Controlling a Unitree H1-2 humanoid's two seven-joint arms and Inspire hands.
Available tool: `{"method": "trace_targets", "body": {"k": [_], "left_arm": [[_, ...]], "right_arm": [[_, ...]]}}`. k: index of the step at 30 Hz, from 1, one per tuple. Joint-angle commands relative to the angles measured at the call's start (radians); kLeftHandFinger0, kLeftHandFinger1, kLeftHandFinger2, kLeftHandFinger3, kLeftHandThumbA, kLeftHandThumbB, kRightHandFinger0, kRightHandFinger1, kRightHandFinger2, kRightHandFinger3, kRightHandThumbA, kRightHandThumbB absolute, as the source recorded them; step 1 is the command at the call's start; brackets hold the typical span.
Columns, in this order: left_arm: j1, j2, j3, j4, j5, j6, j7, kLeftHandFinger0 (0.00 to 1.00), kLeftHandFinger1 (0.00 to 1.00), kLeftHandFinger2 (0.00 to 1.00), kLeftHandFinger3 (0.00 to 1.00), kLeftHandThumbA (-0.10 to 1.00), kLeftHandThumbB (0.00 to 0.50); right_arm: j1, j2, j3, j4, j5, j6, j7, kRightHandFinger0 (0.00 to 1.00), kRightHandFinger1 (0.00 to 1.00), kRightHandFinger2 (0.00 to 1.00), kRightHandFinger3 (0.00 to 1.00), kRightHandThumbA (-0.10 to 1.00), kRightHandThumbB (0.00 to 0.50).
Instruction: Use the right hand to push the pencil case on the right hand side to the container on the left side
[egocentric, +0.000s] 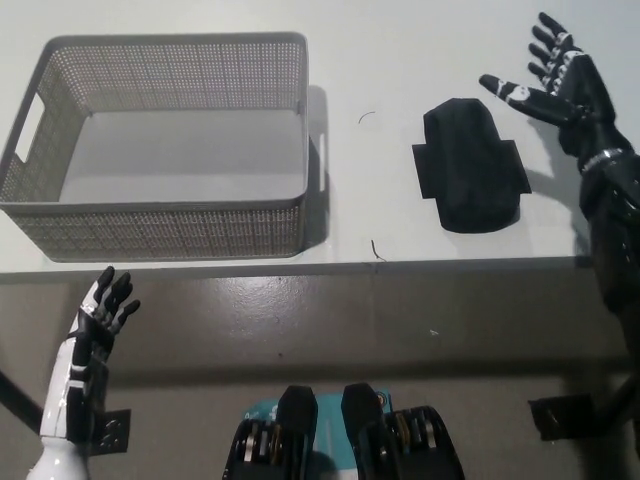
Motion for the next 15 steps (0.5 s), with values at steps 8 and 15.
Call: {"method": "trace_targets", "body": {"k": [8, 15], "left_arm": [[0.021, 0.003, 0.006, -0.046, 0.000, -0.045, 0.005, 1.00, 1.00, 1.00, 1.00, 1.00, 0.156], [0.015, -0.003, 0.013, -0.043, -0.002, -0.047, 0.011, 1.00, 1.00, 1.00, 1.00, 1.00, 0.141]], "right_arm": [[-0.165, 0.007, -0.032, 0.306, 0.030, -0.115, -0.035, 1.00, 1.00, 1.00, 1.00, 1.00, 0.179], [-0.150, 0.019, -0.090, 0.346, 0.059, -0.067, -0.035, 1.00, 1.00, 1.00, 1.00, 1.00, 0.199]]}}
